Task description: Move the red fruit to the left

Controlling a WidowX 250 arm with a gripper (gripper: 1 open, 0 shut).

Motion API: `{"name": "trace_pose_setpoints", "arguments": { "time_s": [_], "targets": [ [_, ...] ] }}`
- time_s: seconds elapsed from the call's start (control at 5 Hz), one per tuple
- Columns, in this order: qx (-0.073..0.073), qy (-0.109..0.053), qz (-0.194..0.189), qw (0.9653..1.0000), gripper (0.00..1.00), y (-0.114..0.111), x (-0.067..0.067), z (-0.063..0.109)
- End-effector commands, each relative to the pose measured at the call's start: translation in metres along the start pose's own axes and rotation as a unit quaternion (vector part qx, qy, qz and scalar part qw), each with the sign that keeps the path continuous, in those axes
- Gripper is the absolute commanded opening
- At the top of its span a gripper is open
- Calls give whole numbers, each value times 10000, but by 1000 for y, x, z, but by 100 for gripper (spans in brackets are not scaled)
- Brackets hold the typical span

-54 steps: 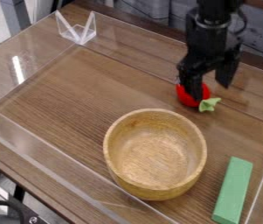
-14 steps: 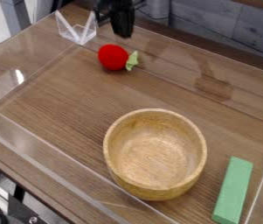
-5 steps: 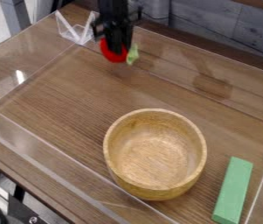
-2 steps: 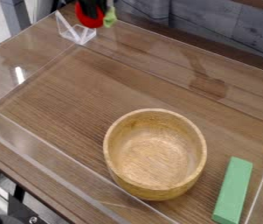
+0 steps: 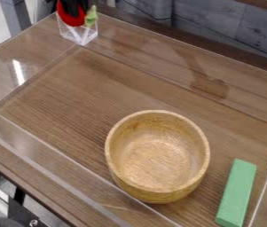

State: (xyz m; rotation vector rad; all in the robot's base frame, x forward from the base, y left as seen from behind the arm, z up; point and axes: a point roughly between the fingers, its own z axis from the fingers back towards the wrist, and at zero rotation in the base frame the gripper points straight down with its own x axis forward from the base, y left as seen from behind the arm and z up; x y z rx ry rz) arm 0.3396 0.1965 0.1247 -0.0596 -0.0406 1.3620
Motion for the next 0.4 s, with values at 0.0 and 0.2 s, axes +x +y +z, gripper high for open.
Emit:
{"name": "trace_pose_setpoints", "arguments": {
  "time_s": [0.0,0.2],
  "targets": [
    [-4,-246,113,9996,0,6,11,-4],
    [82,-343,180,9992,0,9,17,-18]
  ]
}}
